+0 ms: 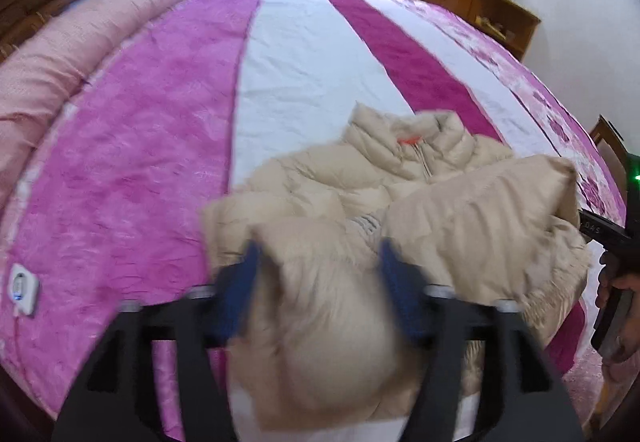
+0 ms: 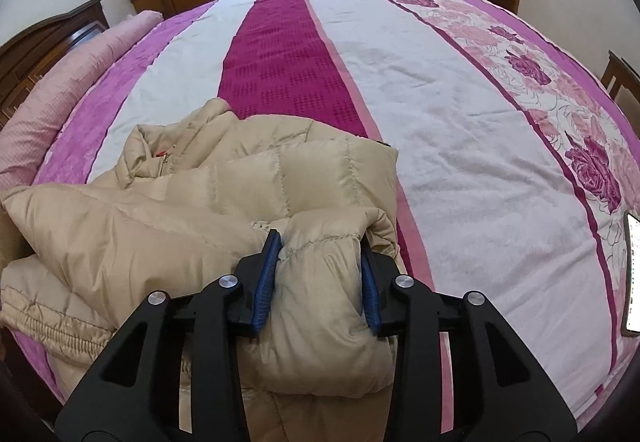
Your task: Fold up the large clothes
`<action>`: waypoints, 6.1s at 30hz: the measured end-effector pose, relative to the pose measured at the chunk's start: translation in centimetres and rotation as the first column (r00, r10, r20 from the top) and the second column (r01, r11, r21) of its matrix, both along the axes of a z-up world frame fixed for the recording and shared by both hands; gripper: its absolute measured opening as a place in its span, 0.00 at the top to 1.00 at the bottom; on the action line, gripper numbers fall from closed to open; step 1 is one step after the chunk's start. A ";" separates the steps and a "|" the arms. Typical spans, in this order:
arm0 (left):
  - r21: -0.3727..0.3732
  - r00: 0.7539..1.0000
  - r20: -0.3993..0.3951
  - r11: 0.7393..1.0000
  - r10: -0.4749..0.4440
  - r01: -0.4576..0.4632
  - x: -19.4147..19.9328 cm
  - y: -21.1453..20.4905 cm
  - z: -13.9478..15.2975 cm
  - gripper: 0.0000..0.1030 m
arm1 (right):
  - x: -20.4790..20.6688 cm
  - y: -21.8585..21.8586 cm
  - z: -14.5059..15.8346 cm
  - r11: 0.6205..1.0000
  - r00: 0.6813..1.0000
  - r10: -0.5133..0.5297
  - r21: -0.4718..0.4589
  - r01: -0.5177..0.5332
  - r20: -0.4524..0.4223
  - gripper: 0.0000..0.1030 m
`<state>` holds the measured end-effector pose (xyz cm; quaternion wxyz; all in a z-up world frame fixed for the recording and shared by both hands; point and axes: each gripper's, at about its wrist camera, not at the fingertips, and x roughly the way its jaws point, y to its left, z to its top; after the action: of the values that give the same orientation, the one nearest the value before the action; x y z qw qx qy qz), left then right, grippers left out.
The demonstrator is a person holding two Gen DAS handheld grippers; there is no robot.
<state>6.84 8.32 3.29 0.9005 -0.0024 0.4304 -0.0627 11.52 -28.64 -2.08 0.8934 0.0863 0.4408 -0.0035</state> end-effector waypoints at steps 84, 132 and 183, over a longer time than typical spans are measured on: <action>0.085 0.991 -0.052 0.990 0.122 -0.117 9.9 3.0 -5.7 0.34 | 6.2 -4.7 0.0 0.964 0.999 -0.006 0.265 -0.006 0.046 0.33; -0.330 0.951 -0.307 0.941 -0.034 -0.072 -6.3 4.0 -6.7 0.66 | -10.9 -8.4 -1.6 0.785 0.992 0.085 0.619 -0.008 -0.094 0.68; -0.006 0.945 -0.208 0.967 -0.252 0.256 -9.3 -12.2 -5.4 0.52 | -13.6 -8.7 -1.8 0.771 0.982 0.183 0.627 -0.114 -0.047 0.66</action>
<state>-2.48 -3.89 -2.08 0.8350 0.0562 0.5193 -0.1730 -2.11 -37.34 -3.83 0.7881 0.3400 0.4692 0.2079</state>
